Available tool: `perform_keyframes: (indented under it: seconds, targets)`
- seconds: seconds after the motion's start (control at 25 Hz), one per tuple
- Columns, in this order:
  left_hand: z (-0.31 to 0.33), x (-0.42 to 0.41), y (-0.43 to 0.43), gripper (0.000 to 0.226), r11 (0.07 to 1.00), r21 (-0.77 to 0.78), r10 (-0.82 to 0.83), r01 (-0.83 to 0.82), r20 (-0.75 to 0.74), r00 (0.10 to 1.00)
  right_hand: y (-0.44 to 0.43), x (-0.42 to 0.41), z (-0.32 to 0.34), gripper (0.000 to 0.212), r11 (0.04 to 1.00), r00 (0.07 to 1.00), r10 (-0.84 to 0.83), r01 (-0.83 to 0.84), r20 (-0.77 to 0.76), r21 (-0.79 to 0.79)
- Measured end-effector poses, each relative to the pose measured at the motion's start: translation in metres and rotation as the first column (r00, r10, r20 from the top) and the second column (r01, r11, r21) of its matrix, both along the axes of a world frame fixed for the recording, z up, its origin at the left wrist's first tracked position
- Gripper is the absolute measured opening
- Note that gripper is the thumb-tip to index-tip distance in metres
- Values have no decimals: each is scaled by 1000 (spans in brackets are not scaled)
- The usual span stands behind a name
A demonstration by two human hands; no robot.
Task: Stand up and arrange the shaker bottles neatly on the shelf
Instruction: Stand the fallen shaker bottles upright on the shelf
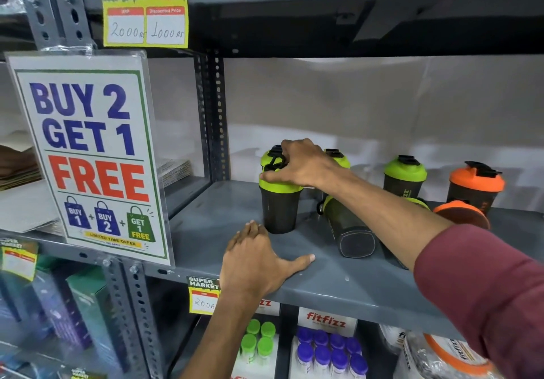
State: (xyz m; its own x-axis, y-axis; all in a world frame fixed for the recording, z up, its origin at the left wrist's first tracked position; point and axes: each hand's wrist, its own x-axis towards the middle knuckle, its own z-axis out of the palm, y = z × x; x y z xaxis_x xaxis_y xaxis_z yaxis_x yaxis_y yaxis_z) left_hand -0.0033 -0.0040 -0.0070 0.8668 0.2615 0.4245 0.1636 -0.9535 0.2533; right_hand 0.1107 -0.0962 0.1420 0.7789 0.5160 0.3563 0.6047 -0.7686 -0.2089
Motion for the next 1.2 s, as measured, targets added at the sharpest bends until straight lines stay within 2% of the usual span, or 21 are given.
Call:
perform_keyframes:
  seconds: [0.12,0.2,0.32,0.36,0.44,0.56,0.68,0.88,1.0,1.12,1.2]
  targets:
    - [-1,1,0,109,1000,13,23,-23,26,999,8,-3,-4,89,988,982,-125,137,142,-76]
    - [-1,2,0,108,1000,5,18,-18,20,1000,16,-5,-7,101,962,949,-187,230,253,-150]
    - [0,1,0,103,1000,-24,6,-5,29,1000,22,-8,2,113,947,952,-193,244,237,-210]
    - [0,0,0,101,999,-34,0,1,31,1000,20,-8,9,111,953,965,-164,208,204,-218]
    - [0,0,1,101,999,-46,-8,9,24,1000,11,-5,24,93,964,993,-15,45,115,-262]
    - [0,0,1,103,999,-45,-3,4,16,1000,-7,3,40,70,891,971,230,-238,-66,-386]
    - [0,0,0,105,999,-43,2,-2,14,1000,-9,18,30,57,908,958,270,-287,-97,-305]
    - [0,1,0,104,998,-67,9,-8,19,1000,7,25,11,58,978,987,154,-157,-35,-135]
    - [1,0,-1,106,997,-71,21,-20,8,1000,13,18,6,58,987,993,116,-115,2,-117]
    - [3,-3,-2,103,996,-80,27,-27,-2,1000,6,9,5,76,985,995,99,-102,-29,-139]
    - [5,-5,-3,95,996,-88,28,-28,6,1000,-11,5,9,87,997,995,79,-77,-54,29]
